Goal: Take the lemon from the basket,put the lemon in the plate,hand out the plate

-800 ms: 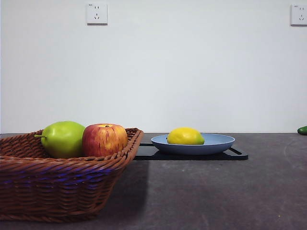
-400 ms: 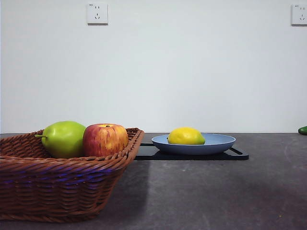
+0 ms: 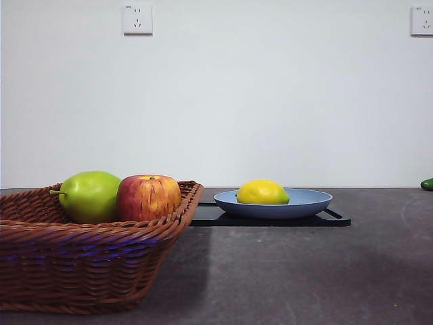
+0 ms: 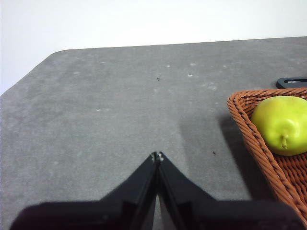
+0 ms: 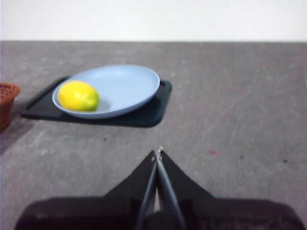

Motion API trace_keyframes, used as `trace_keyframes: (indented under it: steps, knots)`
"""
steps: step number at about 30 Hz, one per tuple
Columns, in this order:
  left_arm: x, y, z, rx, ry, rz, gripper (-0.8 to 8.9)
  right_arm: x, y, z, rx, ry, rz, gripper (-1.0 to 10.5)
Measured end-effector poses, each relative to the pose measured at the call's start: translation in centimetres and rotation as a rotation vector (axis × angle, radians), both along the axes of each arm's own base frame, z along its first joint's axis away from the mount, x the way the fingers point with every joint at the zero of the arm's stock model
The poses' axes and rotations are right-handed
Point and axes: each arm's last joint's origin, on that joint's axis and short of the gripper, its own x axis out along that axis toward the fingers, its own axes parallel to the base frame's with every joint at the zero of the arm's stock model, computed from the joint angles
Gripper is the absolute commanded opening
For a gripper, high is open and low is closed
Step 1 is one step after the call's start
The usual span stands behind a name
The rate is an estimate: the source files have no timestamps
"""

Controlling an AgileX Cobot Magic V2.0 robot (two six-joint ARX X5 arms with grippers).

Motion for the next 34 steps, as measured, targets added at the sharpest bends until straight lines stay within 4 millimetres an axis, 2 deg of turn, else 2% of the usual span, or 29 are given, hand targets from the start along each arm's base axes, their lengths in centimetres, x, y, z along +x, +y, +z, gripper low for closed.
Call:
trace_keyframes:
  steps: [34]
  knots:
    - [0.00, 0.00, 0.00, 0.000, 0.000, 0.000, 0.09, -0.03, 0.00, 0.04, 0.014, -0.012, -0.001, 0.0]
